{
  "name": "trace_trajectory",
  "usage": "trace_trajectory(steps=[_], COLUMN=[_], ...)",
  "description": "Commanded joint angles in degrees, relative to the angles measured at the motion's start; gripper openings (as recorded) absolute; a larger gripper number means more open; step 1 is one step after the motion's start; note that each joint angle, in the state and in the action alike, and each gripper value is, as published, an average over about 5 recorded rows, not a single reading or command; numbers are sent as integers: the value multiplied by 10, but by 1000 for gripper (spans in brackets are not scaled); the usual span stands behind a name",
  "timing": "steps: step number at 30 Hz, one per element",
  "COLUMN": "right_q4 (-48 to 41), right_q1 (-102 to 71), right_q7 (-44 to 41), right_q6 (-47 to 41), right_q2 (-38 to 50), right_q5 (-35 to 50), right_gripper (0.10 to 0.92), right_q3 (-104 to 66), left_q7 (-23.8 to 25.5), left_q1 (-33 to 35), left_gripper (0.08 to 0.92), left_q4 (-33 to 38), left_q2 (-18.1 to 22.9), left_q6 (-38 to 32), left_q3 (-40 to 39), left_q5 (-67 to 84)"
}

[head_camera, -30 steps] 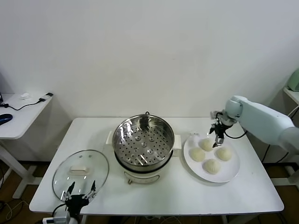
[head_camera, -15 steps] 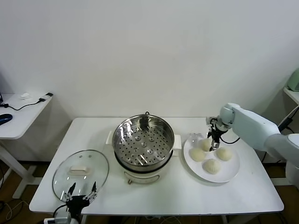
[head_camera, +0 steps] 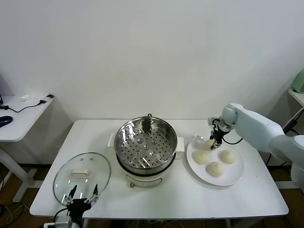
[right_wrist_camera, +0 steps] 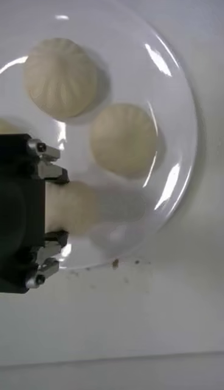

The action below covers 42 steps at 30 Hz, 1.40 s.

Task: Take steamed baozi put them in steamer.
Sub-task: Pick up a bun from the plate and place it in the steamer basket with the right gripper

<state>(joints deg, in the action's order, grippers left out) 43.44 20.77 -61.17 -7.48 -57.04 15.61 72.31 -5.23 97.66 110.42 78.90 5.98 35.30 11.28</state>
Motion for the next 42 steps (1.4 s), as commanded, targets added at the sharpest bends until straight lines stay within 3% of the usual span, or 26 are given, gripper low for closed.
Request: trace_trajectory(steps=[1,10,15,20,25,32,42], right_q4=[158,341,384,290,185,61,-43], right_q1=[273,422,375,273,178,85,38], right_q7=[-23,-31,-6,15,41,69,84], right_q6=[34,141,234,366,411,438,469], right_q2=[3,-117,-181,-211,-224,-253,-302], right_q5=[141,195,107,-58,-149,-232,-253], right_gripper=[559,560,560,560,560,560,560], right_q3=[184,210,207,188,152,95,65], left_q7=[0,0,0,0,-2,-4,-12], left_q1=[2,1,0,2,4,3,-1], left_gripper=[823,823,823,823,823,823,823], left_q4=[9,23,26,31,33,30,22], left_q2=[0,-1,2,7,11,16,19], left_q6=[0,6,8,8,7,7,6], left_q3=[-1,-8,-10,-7,-5,-6,-7], left_q5=[0,-1,-4,-6,-8,-12,-17])
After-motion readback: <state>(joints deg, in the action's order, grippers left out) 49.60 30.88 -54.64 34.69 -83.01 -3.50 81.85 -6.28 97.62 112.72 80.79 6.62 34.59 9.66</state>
